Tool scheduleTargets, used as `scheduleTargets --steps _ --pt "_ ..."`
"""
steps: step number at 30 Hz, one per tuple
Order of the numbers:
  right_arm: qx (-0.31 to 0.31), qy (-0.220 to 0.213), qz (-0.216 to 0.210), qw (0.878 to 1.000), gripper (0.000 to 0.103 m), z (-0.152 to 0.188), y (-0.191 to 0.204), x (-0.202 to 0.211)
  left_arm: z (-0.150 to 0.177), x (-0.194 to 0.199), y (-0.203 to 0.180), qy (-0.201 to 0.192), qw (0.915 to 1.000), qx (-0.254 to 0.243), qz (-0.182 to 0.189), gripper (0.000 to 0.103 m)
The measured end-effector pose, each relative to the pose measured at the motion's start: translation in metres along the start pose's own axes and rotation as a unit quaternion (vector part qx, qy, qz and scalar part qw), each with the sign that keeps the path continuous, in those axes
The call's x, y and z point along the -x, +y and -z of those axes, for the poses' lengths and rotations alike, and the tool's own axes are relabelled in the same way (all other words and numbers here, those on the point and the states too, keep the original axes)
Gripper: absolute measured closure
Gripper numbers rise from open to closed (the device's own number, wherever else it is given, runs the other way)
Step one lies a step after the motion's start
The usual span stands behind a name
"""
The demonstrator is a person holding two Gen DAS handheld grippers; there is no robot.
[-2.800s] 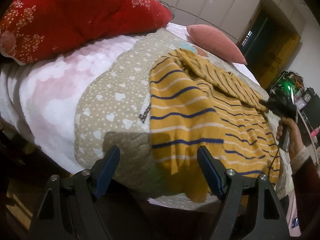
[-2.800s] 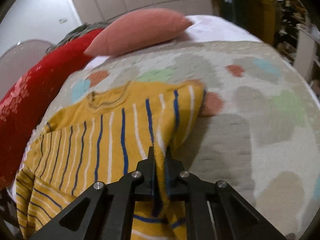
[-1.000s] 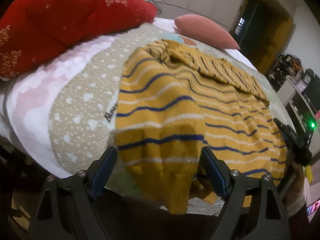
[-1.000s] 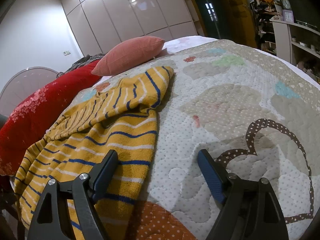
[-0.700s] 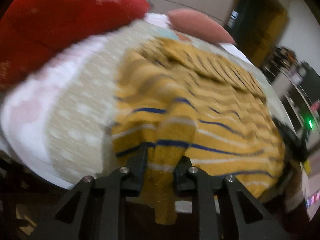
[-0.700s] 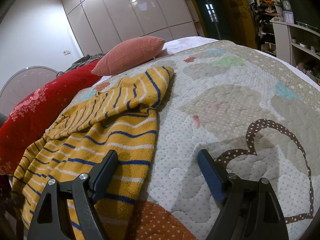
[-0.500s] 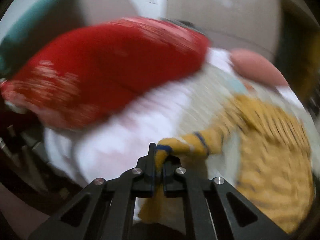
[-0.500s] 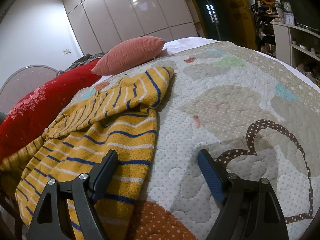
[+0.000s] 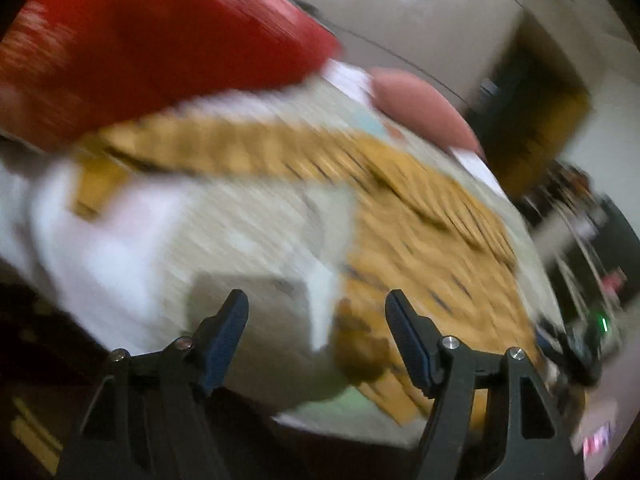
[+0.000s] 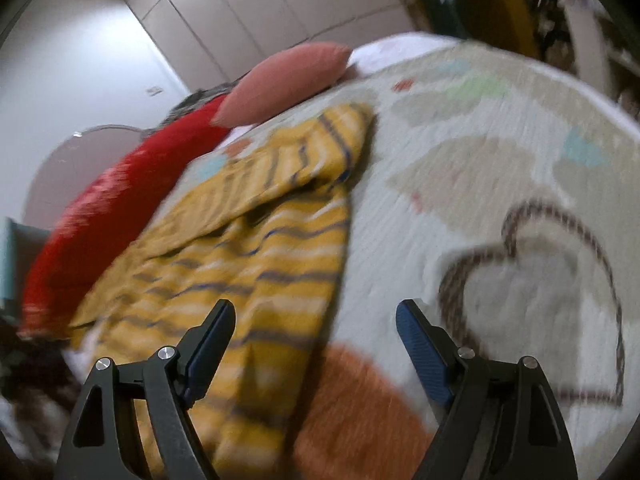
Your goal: Fold small clothes
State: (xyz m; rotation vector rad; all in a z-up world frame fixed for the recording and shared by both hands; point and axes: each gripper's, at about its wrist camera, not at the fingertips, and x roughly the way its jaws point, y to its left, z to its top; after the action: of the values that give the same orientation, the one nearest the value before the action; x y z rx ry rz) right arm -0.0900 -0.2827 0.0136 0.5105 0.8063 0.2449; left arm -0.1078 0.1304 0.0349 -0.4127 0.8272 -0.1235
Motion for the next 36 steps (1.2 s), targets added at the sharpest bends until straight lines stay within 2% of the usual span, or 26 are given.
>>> scheduleTargets --steps 2,5,6,7,10,11,13,14,15,16,18,20,23,24,26,27,28,29,31,33,36 --pt "-0.014 0.017 -0.026 0.999 0.017 0.011 -0.003 0.011 0.017 -0.018 -0.020 0.023 0.9990 -0.023 0.032 0.033" --pt "-0.032 0.037 -0.062 0.997 0.017 0.035 -0.001 0.021 0.025 -0.036 -0.032 0.041 0.9954 -0.032 0.080 0.031" --pt "-0.032 0.048 -0.075 0.996 0.017 0.045 0.002 0.021 0.026 -0.044 -0.037 0.044 0.9947 -0.030 0.088 0.025" --pt "-0.028 0.056 -0.084 0.994 0.017 0.054 0.008 0.019 0.025 -0.048 -0.039 0.044 0.9946 -0.027 0.090 0.023" --pt "-0.007 0.064 -0.084 0.994 0.017 0.076 0.027 0.008 0.026 -0.060 -0.043 0.046 0.9956 -0.017 0.080 0.023" --pt "0.003 0.061 -0.075 0.995 0.017 0.082 0.033 0.004 0.029 -0.061 -0.049 0.047 0.9962 -0.028 0.068 0.027" --pt "0.044 0.054 -0.041 0.997 0.026 0.090 0.051 0.001 0.026 -0.062 -0.054 0.056 0.9963 -0.051 0.040 0.093" --pt "0.060 0.058 -0.040 0.996 0.064 0.090 0.056 0.000 0.022 -0.061 -0.049 0.072 0.9951 -0.042 0.052 0.092" --pt "0.061 0.073 -0.055 0.994 0.091 0.087 0.057 -0.002 0.018 -0.055 -0.043 0.078 0.9944 -0.022 0.068 0.093" --pt "0.042 0.082 -0.078 0.993 0.092 0.083 0.054 0.000 0.016 -0.047 -0.041 0.079 0.9942 -0.019 0.071 0.093" --pt "0.033 0.078 -0.093 0.992 0.092 0.078 0.051 0.012 0.012 -0.022 -0.043 0.071 0.9945 -0.032 0.070 0.093" --pt "0.026 0.068 -0.113 0.991 0.092 0.073 0.048 0.037 0.012 -0.001 -0.047 0.059 0.9949 -0.045 0.069 0.103" --pt "0.025 0.056 -0.101 0.993 0.092 0.073 0.038 0.067 0.021 0.020 -0.038 0.053 0.9972 -0.039 0.036 0.103" --pt "0.021 0.063 -0.095 0.993 0.089 0.075 0.035 0.067 0.024 0.021 -0.034 0.052 0.9977 -0.037 0.023 0.103" --pt "0.009 0.082 -0.069 0.994 0.088 0.085 0.022 0.064 0.030 0.024 -0.023 0.049 0.9980 -0.039 -0.007 0.095" --pt "0.007 0.089 -0.057 0.994 0.088 0.087 0.020 0.062 0.033 0.024 -0.017 0.047 0.9980 -0.037 -0.018 0.083" --pt "0.002 0.097 -0.043 0.994 0.088 0.090 0.017 0.060 0.033 0.024 -0.012 0.045 0.9982 -0.032 -0.022 0.067" --pt "-0.005 0.096 -0.038 0.995 0.088 0.091 0.012 0.062 0.033 0.026 -0.006 0.042 0.9985 -0.025 -0.025 0.061" --pt "-0.014 0.080 -0.035 0.996 0.084 0.088 0.008 0.069 0.031 0.026 0.000 0.036 0.9988 -0.015 -0.032 0.054" --pt "-0.007 0.063 -0.029 0.998 0.067 0.083 0.008 0.074 0.027 0.027 0.000 0.032 0.9990 -0.009 -0.029 0.051" --pt "0.030 0.041 -0.012 0.999 0.064 0.069 0.022 0.078 0.024 0.028 -0.007 0.016 0.9993 -0.014 -0.031 0.039"
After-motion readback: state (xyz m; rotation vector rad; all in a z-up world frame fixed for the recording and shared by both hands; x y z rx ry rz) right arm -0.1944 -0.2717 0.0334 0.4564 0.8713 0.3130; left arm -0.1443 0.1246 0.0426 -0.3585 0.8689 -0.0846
